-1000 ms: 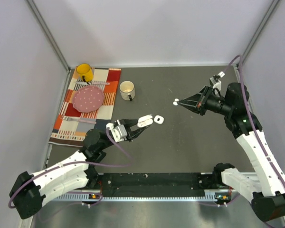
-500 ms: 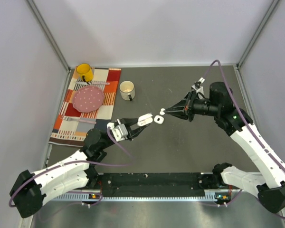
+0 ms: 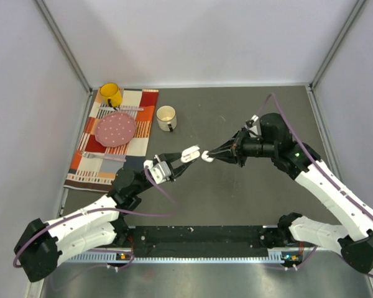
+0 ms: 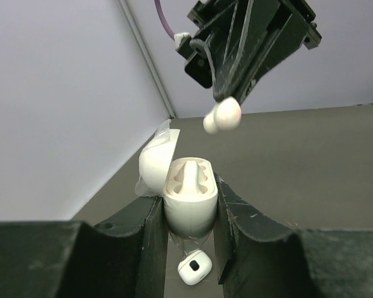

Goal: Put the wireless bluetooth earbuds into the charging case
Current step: Insert the right earbud into the right side groove of the charging case.

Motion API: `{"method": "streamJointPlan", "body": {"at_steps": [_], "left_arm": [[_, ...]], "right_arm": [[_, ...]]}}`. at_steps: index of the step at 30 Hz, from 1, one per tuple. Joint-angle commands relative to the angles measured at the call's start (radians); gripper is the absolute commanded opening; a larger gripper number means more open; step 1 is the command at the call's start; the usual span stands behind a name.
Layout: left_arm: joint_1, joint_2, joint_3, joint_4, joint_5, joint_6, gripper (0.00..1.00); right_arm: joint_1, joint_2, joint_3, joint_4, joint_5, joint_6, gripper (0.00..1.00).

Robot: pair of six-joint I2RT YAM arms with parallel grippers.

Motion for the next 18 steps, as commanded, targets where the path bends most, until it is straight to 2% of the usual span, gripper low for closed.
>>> {"method": "streamJointPlan", "body": {"at_steps": [1, 11, 18], "left_arm": [[-0.004, 0.001, 0.01, 0.067, -0.008, 0.044, 0.0], [-0.004, -0.001, 0.012, 0.043, 0.005, 0.07, 0.0], [-0.002, 0.001, 0.015, -0.01, 0.0, 0.113, 0.0]], "right_arm": [[0.035, 0.028, -0.005, 0.011, 0.024, 0.078, 0.0], [0.061, 0.085, 0.017, 0.045, 0.025, 0.118, 0.0], [0.088, 0.063, 0.026, 0.037, 0.078, 0.118, 0.0]]}}
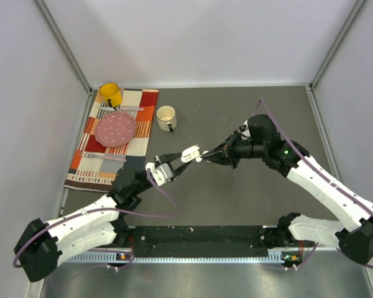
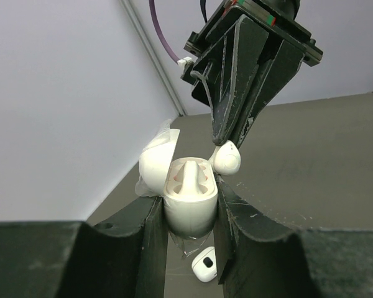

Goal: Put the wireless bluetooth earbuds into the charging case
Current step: Insert the right earbud into the right side groove of the charging case.

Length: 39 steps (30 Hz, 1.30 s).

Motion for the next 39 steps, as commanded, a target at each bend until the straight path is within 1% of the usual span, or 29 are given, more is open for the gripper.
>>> {"method": "streamJointPlan", "body": {"at_steps": [1, 6, 13, 21, 27, 31, 39], "left_arm": [[-0.002, -0.004, 0.015, -0.01, -0.003, 0.045, 0.0], [-0.002, -0.015, 0.012, -0.03, -0.006, 0.054, 0.0], [-0.002, -0.018, 0.018, -0.045, 0.002, 0.057, 0.0], [-0.004, -0.012, 0.021, -0.048, 0.02, 0.052, 0.0], [-0.004, -0.007, 0.029, -0.047, 0.024, 0.054, 0.0], [-0.004, 0.008, 0.036, -0.039, 0.027, 0.056, 0.0], [-0.004, 0.028, 0.041, -0.035, 0.036, 0.062, 0.0]], "right_arm": [[0.02, -0.025, 0.032, 0.031, 0.036, 0.032, 0.0], [0.025, -0.042, 0.054, 0.013, 0.073, 0.018, 0.0], [0.029, -0.019, 0.075, -0.001, 0.077, -0.001, 0.0], [0.032, -0.005, 0.052, -0.004, 0.097, -0.003, 0.0], [0.046, 0.009, 0.037, 0.001, 0.1, 0.014, 0.0], [0.049, 0.016, 0.014, 0.043, 0.085, 0.043, 0.0], [0.084, 0.024, -0.015, 0.067, 0.105, 0.087, 0.0]]}}
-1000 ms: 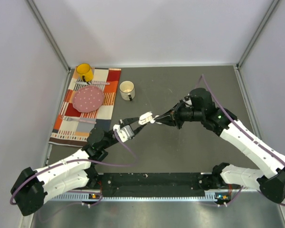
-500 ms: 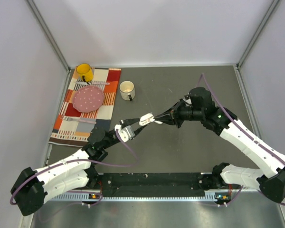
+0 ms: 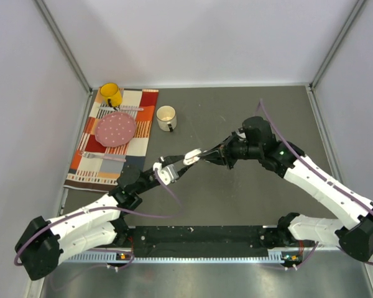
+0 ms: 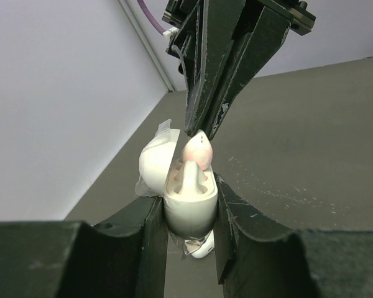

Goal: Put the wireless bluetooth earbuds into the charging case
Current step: Insert the right earbud into the right side groove of the charging case.

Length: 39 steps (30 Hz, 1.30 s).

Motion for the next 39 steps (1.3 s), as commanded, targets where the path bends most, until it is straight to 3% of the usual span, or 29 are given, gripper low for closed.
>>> {"method": "streamJointPlan", "body": {"at_steps": [1, 13, 39], "left_arm": [[-0.004, 0.005, 0.041, 0.049, 0.021, 0.014, 0.0], [-0.004, -0.025, 0.021, 0.114, -0.002, 0.005, 0.0], [-0.011, -0.071, -0.01, 0.16, 0.09, 0.024, 0.0]], "right_arm": [[0.038, 0.008, -0.016, 0.057, 0.0, 0.037, 0.0], [0.047, 0.0, -0.093, 0.061, 0.063, 0.077, 0.0], [0.046, -0.007, -0.094, 0.083, 0.071, 0.111, 0.0]]}}
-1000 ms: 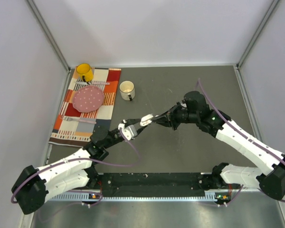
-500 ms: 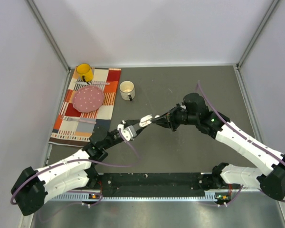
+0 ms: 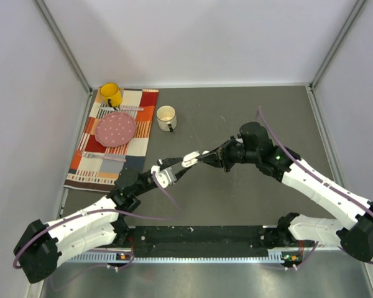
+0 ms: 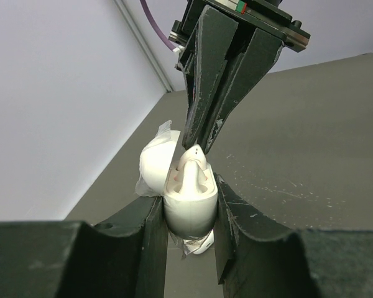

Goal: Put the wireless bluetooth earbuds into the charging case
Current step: Insert the right earbud into the right side groove of the charging case.

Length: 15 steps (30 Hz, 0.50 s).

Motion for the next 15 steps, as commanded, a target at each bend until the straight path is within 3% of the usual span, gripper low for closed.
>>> {"method": "streamJointPlan", "body": {"at_steps": [1, 5, 10, 15], "left_arm": [[-0.015, -0.033, 0.019, 0.169, 0.072, 0.019, 0.0], [-0.017, -0.026, 0.025, 0.174, 0.067, 0.021, 0.0], [-0.02, -0.02, 0.033, 0.177, 0.063, 0.014, 0.0], [-0.021, -0.02, 0.033, 0.179, 0.063, -0.004, 0.0]], "right_arm": [[0.019, 0.005, -0.004, -0.016, 0.028, -0.007, 0.0], [0.019, 0.023, 0.005, -0.014, 0.007, -0.033, 0.0], [0.019, 0.037, 0.01, -0.016, -0.001, -0.044, 0.1], [0.019, 0.034, 0.018, -0.013, 0.028, -0.047, 0.13]]}}
